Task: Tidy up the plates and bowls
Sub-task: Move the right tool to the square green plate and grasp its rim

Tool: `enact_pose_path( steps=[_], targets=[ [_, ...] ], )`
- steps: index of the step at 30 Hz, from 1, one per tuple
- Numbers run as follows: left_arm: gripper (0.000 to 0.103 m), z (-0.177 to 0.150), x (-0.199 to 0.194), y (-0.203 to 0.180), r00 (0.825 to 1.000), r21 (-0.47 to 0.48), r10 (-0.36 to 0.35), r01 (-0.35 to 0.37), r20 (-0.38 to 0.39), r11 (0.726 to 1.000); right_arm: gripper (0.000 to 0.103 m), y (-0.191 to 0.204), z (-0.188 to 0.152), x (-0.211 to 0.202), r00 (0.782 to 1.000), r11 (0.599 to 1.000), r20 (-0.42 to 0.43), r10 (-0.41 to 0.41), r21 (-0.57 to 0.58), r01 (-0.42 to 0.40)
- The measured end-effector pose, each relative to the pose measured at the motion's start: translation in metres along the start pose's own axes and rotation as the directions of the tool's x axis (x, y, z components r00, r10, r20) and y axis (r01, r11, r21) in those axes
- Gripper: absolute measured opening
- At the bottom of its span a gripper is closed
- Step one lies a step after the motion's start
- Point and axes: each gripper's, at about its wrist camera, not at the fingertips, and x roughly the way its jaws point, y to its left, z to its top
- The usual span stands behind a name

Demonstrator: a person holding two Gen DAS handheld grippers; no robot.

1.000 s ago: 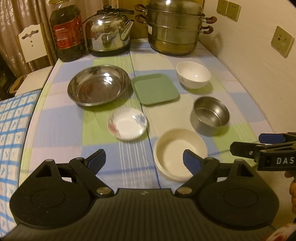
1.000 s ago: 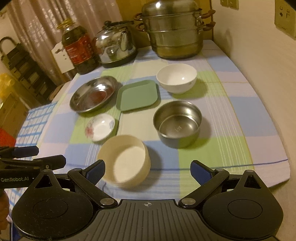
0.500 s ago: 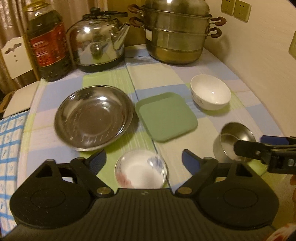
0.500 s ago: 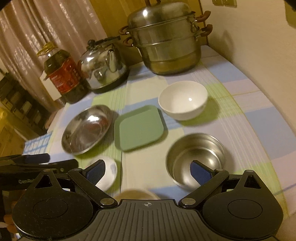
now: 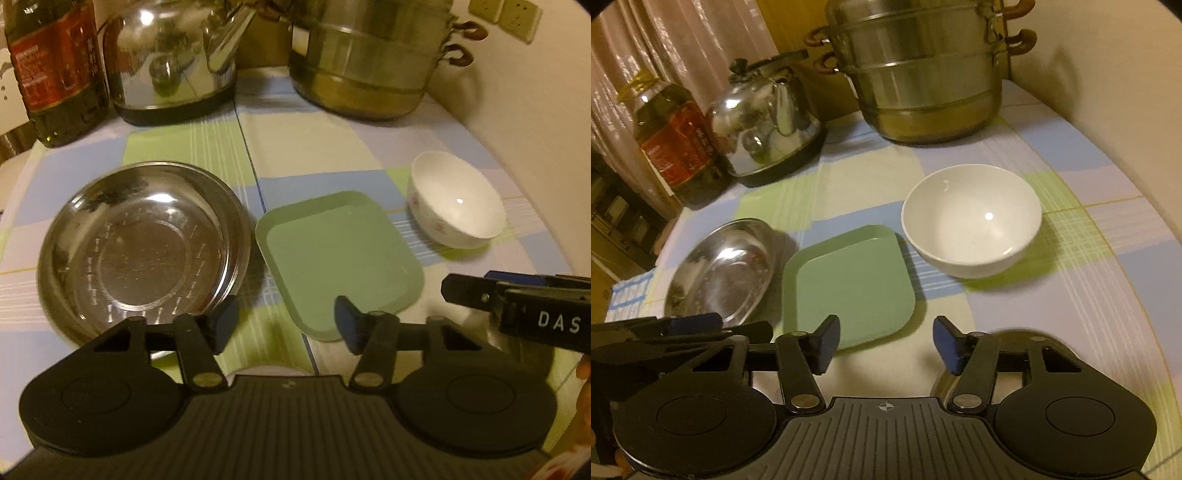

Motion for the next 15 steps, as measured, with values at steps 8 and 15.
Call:
enact_pose_path(
  steps=[8,15],
  targets=[
    [0.042,0.007,0.027,0.007,0.998,-0.059,-0.004,0.001,-0.057,0.998,0.047,-0.001,0.013,0.034,0.998,0.999,-0.045,-0.034,0.000,0.034],
    [0.037,0.007,0.042,0.010,0.996,-0.095,-0.010,0.002,-0.086,0.995,0.041,-0.002,0.019,0.054,0.995,0.998,-0.077,-0.059,-0.008,0.059]
  ],
)
